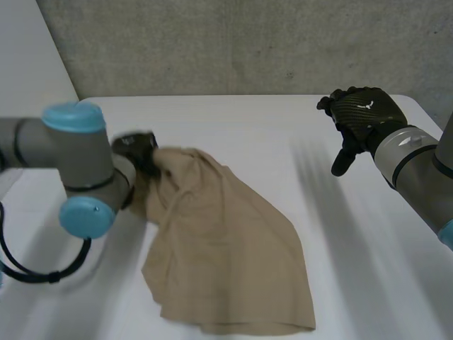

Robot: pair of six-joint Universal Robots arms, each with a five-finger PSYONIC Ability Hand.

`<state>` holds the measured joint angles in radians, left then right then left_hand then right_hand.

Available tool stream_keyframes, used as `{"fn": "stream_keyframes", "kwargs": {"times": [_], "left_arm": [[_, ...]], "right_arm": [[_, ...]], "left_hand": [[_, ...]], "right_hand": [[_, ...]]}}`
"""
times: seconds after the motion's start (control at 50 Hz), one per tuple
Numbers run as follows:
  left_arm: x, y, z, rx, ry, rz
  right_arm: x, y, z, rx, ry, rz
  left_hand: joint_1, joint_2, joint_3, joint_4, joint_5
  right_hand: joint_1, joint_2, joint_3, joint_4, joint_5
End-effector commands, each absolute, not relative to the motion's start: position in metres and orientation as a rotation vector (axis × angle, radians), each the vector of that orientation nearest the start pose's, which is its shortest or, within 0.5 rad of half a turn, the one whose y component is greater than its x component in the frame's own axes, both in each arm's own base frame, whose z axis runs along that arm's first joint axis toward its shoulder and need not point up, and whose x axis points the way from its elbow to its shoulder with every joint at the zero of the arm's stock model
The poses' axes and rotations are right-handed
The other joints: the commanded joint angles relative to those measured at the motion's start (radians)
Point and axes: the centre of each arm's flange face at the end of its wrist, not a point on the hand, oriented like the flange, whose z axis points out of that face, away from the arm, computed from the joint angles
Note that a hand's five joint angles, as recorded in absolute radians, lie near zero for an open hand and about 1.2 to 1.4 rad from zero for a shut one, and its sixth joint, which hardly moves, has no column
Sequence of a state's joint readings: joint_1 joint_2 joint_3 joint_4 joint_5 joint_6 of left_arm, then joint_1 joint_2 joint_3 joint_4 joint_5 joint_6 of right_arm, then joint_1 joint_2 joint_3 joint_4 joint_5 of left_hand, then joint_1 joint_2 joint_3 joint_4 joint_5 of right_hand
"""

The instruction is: Fold the shorts.

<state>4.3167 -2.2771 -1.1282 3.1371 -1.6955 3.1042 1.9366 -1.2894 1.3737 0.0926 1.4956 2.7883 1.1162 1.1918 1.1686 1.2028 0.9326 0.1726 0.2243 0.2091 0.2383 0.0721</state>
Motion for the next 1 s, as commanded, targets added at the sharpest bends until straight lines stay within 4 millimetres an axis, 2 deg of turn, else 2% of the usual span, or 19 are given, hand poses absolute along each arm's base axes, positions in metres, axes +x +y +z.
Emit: {"fn": "stream_keyframes", "kwargs": {"times": [0.02,0.04,0.12,0.18,0.2,0.26,0.28,0.34,0.36,0.38,0.4,0.42,0.48,0.5,0.56,0.72,0.82,0.9,1.0], "left_arm": [[-0.266,-0.341,0.313,0.179,2.182,-2.538],[-0.265,-0.337,0.336,0.169,2.077,-2.636],[-0.28,-0.326,0.372,0.231,1.869,-2.792],[-0.308,-0.304,0.377,0.356,1.838,-2.857],[-0.33,-0.287,0.37,0.474,1.869,-2.875],[-0.365,-0.265,0.343,0.683,1.96,-2.863],[-0.384,-0.252,0.321,0.818,2.035,-2.832],[-0.401,-0.237,0.283,0.981,2.152,-2.74],[-0.409,-0.228,0.259,1.079,2.224,-2.663],[-0.411,-0.224,0.248,1.115,2.256,-2.622],[-0.414,-0.22,0.236,1.153,2.288,-2.583],[-0.419,-0.209,0.217,1.228,2.341,-2.512],[-0.424,-0.193,0.197,1.321,2.395,-2.42],[-0.425,-0.186,0.192,1.355,2.419,-2.379],[-0.424,-0.182,0.193,1.374,2.436,-2.349],[-0.407,-0.182,0.239,1.297,2.403,-2.41],[-0.376,-0.184,0.273,1.181,2.378,-2.461],[-0.351,-0.184,0.286,1.103,2.359,-2.477],[-0.323,-0.195,0.283,0.966,2.37,-2.411]], "right_arm": [[0.257,-0.281,0.272,-0.902,2.165,-1.987],[0.257,-0.281,0.272,-0.902,2.165,-1.987],[0.257,-0.281,0.273,-0.9,2.163,-1.991],[0.257,-0.28,0.277,-0.895,2.153,-2.006],[0.257,-0.279,0.279,-0.893,2.147,-2.013],[0.254,-0.28,0.286,-0.878,2.135,-2.043],[0.252,-0.28,0.288,-0.873,2.132,-2.051],[0.25,-0.279,0.297,-0.86,2.109,-2.086],[0.25,-0.278,0.3,-0.858,2.1,-2.096],[0.249,-0.277,0.305,-0.851,2.079,-2.121],[0.249,-0.276,0.307,-0.846,2.071,-2.129],[0.249,-0.276,0.309,-0.845,2.062,-2.14],[0.247,-0.278,0.313,-0.834,2.047,-2.169],[0.247,-0.279,0.314,-0.83,2.042,-2.176],[0.24,-0.286,0.314,-0.816,2.06,-2.199],[0.232,-0.294,0.313,-0.818,2.084,-2.212],[0.236,-0.293,0.309,-0.838,2.085,-2.187],[0.239,-0.295,0.297,-0.882,2.093,-2.127],[0.249,-0.29,0.278,-1.022,2.063,-2.001]], "left_hand": [[0.28,0.204,0.228,0.193,0.289],[0.28,0.204,0.228,0.193,0.289],[0.28,0.204,0.228,0.193,0.289],[0.28,0.204,0.228,0.193,0.289],[0.28,0.204,0.228,0.193,0.289],[0.28,0.204,0.228,0.193,0.289],[0.28,0.204,0.228,0.193,0.289],[0.28,0.204,0.228,0.193,0.289],[0.28,0.204,0.228,0.193,0.289],[0.243,0.167,0.19,0.156,0.252],[0.12,0.045,0.068,0.034,0.129],[-0.169,-0.244,-0.221,-0.255,-0.16],[-0.611,-0.686,-0.663,-0.697,-0.602],[-0.76,-0.836,-0.813,-0.847,-0.751],[-0.856,-0.931,-0.908,-0.942,-0.846],[-0.894,-0.969,-0.946,-0.98,-0.885],[-0.917,-0.993,-0.97,-1.004,-0.908],[-0.917,-0.993,-0.97,-1.004,-0.908],[-0.909,-0.984,-0.961,-0.995,-0.9]], "right_hand": [[0.002,-0.05,-0.035,-0.064,-0.072],[0.002,-0.05,-0.035,-0.064,-0.072],[0.002,-0.05,-0.035,-0.064,-0.072],[0.002,-0.05,-0.035,-0.064,-0.072],[0.002,-0.05,-0.035,-0.064,-0.072],[0.002,-0.05,-0.035,-0.064,-0.072],[0.002,-0.05,-0.035,-0.064,-0.072],[0.002,-0.05,-0.035,-0.064,-0.072],[0.002,-0.05,-0.035,-0.064,-0.072],[0.002,-0.05,-0.035,-0.064,-0.072],[0.002,-0.05,-0.035,-0.064,-0.072],[0.002,-0.05,-0.035,-0.064,-0.072],[0.002,-0.05,-0.035,-0.064,-0.072],[0.002,-0.05,-0.035,-0.064,-0.072],[0.002,-0.05,-0.035,-0.064,-0.072],[0.002,-0.05,-0.035,-0.064,-0.072],[0.002,-0.05,-0.035,-0.064,-0.072],[0.002,-0.05,-0.035,-0.064,-0.072],[0.002,-0.05,-0.035,-0.064,-0.072]]}}
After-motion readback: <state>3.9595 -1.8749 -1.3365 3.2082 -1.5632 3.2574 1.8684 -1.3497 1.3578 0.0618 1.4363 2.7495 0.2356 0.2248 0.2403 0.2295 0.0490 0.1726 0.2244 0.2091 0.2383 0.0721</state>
